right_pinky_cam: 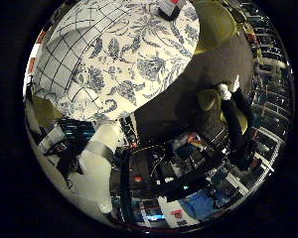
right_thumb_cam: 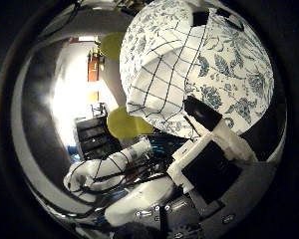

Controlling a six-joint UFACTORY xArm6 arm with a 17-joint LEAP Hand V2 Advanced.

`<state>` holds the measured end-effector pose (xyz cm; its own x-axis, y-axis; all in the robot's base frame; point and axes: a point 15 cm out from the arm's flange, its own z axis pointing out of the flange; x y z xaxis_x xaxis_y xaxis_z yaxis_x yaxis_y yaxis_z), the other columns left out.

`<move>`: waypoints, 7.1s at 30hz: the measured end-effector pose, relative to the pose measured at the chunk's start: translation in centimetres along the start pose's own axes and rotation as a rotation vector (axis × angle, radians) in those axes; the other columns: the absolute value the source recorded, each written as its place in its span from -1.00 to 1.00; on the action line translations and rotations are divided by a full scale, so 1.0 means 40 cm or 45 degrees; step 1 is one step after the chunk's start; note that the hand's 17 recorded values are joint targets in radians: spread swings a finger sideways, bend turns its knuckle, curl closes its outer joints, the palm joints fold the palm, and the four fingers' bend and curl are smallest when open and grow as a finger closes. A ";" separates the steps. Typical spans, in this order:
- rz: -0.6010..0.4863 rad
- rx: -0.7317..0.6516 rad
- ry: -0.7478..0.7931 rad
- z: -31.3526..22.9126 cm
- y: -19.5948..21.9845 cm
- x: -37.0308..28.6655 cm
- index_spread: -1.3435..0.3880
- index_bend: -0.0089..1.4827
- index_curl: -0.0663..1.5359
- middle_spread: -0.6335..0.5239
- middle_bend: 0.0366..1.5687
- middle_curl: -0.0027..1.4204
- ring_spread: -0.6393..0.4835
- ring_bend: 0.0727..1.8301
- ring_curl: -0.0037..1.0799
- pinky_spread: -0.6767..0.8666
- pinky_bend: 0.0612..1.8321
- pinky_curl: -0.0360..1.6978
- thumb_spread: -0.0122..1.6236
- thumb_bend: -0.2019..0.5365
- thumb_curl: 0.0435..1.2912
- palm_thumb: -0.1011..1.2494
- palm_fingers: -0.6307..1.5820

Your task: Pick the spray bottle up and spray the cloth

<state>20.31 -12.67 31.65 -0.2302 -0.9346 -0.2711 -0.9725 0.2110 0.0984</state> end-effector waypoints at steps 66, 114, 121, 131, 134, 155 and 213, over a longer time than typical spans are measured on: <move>0.373 1.225 -1.247 -0.008 -0.244 0.592 0.39 -0.79 -0.56 0.39 -0.60 -0.50 0.50 -0.56 -0.55 0.32 -0.50 -0.66 0.27 -0.52 -0.50 0.17 -0.34; 0.273 0.974 -1.187 0.148 -0.602 0.448 0.41 -0.79 -0.59 0.33 -0.55 -0.50 0.48 -0.58 -0.50 0.32 -0.64 -0.63 0.20 -0.52 -0.49 0.25 -0.21; 0.261 0.918 -1.198 0.182 -0.648 0.424 0.36 -0.75 -0.58 0.11 -0.39 -0.44 0.12 -0.26 -0.38 0.07 -0.53 -0.64 0.18 -0.51 -0.48 0.32 0.14; 0.263 0.832 -1.270 0.235 -0.671 0.379 0.22 -0.14 -0.25 -0.12 0.17 -0.19 -0.18 0.14 -0.09 -0.59 0.04 -0.45 0.13 -0.49 -0.41 0.48 0.82; 0.223 0.804 -1.300 0.234 -0.675 0.348 0.26 0.20 -0.11 -0.11 0.36 -0.14 -0.16 0.31 -0.01 -0.53 0.20 -0.35 0.09 -0.49 -0.34 0.60 0.80; -0.113 0.608 -1.219 -0.034 -0.597 0.272 0.35 0.60 -0.06 -0.02 0.70 -0.16 -0.14 0.58 0.12 -0.33 0.28 0.14 0.16 -0.49 -0.07 0.81 0.64; -0.423 -0.425 0.636 -0.134 -0.472 -0.232 0.34 0.60 -0.09 -0.05 0.73 -0.19 -0.16 0.58 0.12 -0.39 0.09 0.49 0.29 -0.49 -0.10 0.70 0.66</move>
<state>41.00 -9.51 37.45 0.1999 -0.9714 0.1281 -0.9075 -0.1343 0.3981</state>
